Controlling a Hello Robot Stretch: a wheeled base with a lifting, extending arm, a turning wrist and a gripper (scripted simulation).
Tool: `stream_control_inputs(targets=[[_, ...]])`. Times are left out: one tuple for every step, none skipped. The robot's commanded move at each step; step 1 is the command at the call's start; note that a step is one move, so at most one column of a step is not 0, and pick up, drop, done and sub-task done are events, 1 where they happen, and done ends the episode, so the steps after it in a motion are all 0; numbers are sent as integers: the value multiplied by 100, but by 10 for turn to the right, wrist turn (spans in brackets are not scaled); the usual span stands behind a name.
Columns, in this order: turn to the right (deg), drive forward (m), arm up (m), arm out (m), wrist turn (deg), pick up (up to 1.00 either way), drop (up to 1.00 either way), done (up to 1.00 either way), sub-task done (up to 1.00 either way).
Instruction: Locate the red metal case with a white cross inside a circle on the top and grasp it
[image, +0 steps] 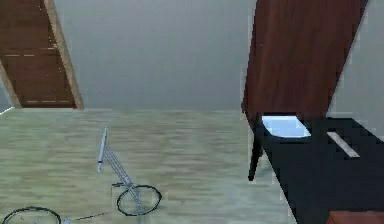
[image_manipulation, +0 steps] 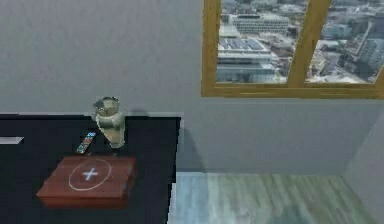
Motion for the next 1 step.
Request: stream_control_inputs(targets=[[-270, 0, 0, 0, 0, 0, 0, 0, 0]])
